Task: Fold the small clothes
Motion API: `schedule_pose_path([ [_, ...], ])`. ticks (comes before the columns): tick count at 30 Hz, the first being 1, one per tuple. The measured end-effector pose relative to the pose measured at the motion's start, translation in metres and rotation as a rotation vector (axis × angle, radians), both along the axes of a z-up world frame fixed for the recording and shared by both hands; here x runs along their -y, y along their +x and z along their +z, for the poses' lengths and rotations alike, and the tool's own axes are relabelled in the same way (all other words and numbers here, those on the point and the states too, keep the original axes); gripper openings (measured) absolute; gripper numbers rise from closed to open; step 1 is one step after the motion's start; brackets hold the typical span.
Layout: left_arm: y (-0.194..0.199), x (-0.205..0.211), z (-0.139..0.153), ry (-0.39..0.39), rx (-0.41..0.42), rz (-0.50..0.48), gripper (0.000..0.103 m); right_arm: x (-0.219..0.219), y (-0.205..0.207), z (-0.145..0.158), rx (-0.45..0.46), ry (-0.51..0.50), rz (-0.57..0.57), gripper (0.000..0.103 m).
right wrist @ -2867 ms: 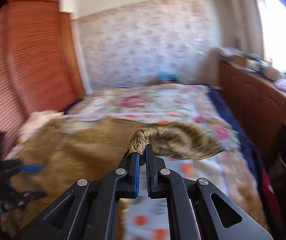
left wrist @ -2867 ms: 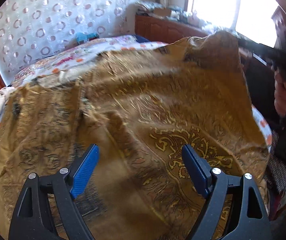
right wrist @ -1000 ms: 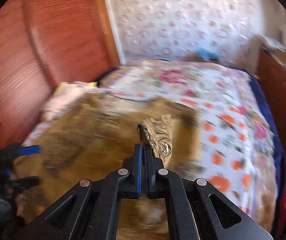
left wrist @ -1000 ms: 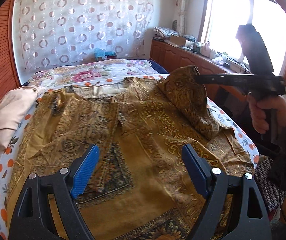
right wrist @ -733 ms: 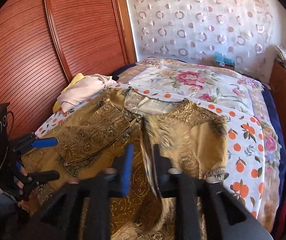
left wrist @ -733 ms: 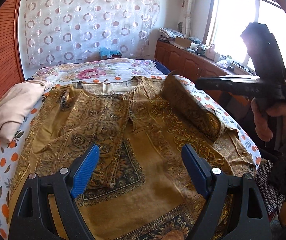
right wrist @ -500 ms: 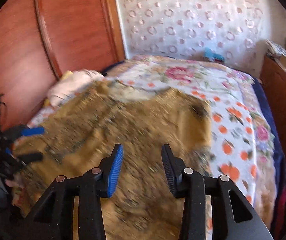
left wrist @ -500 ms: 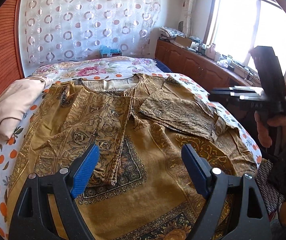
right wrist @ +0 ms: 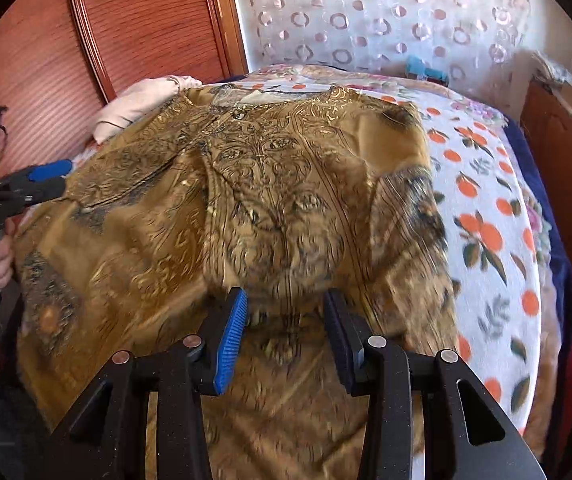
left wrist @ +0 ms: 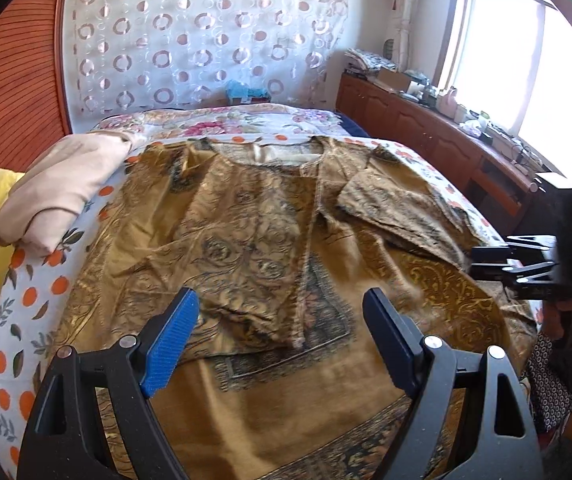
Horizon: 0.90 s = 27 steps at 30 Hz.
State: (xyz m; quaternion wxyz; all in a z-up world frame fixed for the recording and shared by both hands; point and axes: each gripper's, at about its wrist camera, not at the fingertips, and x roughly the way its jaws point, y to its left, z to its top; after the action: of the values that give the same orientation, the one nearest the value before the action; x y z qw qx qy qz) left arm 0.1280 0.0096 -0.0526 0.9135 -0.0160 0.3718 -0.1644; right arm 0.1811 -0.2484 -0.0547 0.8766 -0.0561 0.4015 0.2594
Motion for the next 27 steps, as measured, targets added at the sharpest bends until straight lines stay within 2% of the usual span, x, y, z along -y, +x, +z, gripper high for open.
schedule_pose_path([
  [7, 0.003, -0.009, -0.010, 0.000, -0.020, 0.018, 0.085, 0.042, -0.025, 0.011, -0.023, -0.011, -0.047, 0.041],
  [15, 0.008, -0.019, -0.008, 0.036, -0.006, 0.025, 0.085, 0.058, -0.027, 0.029, 0.049, 0.024, -0.118, 0.044],
  [16, 0.010, -0.020, -0.007, 0.039, -0.003, 0.020, 0.085, 0.058, -0.025, 0.030, 0.058, 0.024, -0.126, 0.050],
  [17, 0.012, -0.023, -0.005, 0.036, -0.001, 0.017, 0.085, 0.058, -0.020, 0.032, 0.069, 0.023, -0.134, 0.052],
  [19, 0.021, -0.028, -0.002, 0.040, 0.006, 0.010, 0.085, 0.056, -0.010, 0.035, 0.084, 0.017, -0.141, 0.052],
  [23, 0.055, -0.037, 0.005, 0.120, 0.015, 0.012, 0.085, 0.050, 0.020, 0.040, 0.105, -0.018, -0.149, 0.052],
  [27, 0.091, -0.050, 0.010, 0.143, -0.007, 0.015, 0.085, 0.041, 0.058, 0.045, 0.097, -0.032, -0.157, 0.052],
])
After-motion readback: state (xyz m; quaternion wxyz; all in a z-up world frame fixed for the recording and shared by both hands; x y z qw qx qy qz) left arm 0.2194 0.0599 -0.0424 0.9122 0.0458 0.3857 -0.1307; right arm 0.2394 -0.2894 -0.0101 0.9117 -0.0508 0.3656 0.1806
